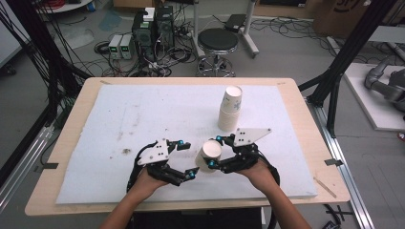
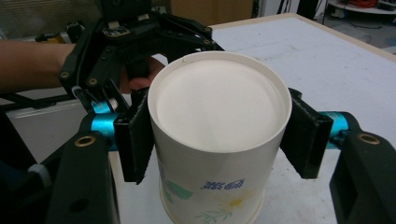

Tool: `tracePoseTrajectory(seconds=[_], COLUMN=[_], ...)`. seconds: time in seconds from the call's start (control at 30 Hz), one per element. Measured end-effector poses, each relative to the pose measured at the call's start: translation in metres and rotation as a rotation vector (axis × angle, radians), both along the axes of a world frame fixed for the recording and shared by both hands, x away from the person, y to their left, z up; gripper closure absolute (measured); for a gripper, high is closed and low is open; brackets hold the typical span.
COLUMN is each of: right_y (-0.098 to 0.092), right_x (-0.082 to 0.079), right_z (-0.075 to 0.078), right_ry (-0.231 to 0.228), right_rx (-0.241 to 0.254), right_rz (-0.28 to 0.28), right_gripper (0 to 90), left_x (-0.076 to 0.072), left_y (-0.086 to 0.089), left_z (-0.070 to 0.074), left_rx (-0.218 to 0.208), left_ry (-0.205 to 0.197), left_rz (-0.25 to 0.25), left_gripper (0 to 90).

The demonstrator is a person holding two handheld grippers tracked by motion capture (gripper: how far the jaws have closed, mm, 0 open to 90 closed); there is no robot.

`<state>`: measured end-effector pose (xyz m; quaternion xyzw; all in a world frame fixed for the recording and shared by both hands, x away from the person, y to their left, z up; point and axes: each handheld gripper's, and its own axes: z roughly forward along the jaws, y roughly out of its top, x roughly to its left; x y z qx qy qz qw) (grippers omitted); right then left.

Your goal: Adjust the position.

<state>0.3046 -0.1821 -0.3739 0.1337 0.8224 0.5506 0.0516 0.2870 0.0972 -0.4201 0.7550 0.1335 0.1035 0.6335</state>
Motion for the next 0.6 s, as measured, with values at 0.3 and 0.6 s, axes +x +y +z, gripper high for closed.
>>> tracePoseTrajectory(seconds=[0.3,0.6], right_y=[0.004,0.008], right_x=[-0.001,-0.001], right_z=[0.000,0.000], right_ry=[0.006,0.024], right_rx=[-0.001,0.014], right_rz=[0.019,0.044], right_gripper=[35.2,35.2], left_x=[0.002,0.003], left_y=[-0.014,-0.020], left_z=[-0.002,-0.003], left_rx=[0.004,0.002], left_ry=[0.006,0.010], left_rz=[-0.031,-0.064], left_gripper=[15.4,18.8])
